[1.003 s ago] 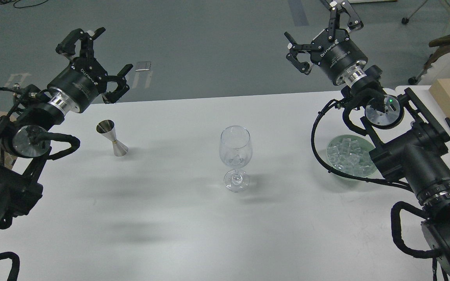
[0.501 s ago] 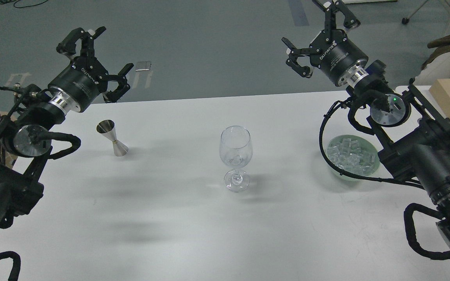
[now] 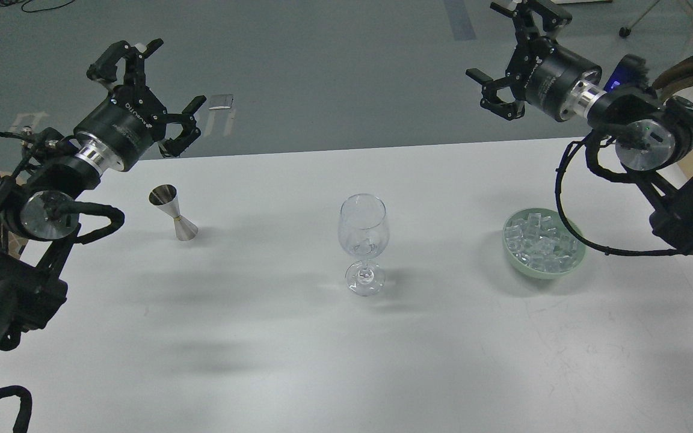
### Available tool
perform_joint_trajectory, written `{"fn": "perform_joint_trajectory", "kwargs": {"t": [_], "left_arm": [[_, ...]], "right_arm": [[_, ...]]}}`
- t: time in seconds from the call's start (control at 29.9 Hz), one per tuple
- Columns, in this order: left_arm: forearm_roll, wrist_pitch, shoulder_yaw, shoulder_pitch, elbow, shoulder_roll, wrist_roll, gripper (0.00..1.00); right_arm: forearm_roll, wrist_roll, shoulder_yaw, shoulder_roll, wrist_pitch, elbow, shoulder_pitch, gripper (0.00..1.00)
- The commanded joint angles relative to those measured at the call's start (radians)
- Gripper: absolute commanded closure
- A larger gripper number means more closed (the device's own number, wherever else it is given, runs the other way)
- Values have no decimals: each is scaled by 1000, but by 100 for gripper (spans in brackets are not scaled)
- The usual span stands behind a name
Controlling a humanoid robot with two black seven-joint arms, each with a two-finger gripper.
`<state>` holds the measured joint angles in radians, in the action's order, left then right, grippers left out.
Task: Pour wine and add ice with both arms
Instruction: 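Raise the left gripper and swing the right gripper up and outward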
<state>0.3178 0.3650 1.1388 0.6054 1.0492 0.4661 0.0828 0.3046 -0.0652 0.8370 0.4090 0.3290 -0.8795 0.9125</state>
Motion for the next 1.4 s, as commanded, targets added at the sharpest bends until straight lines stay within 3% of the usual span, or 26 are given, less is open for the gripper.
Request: {"fn": "perform_joint_trajectory", "kwargs": {"t": [0.0, 0.43, 0.67, 1.37], "left_arm": [[0, 0, 1, 2, 0, -1, 0, 2], [0, -3, -1, 24, 0, -27, 0, 2], [0, -3, -2, 24, 0, -29, 0, 2], [0, -3, -1, 33, 2, -27, 0, 2]], "right_arm": [[8, -1, -42, 80, -10, -41, 11, 0], [5, -4, -76, 301, -10, -214, 6, 0], [33, -4, -96, 339, -1, -242, -4, 0], [756, 5, -128, 386, -13, -360, -49, 2]]}}
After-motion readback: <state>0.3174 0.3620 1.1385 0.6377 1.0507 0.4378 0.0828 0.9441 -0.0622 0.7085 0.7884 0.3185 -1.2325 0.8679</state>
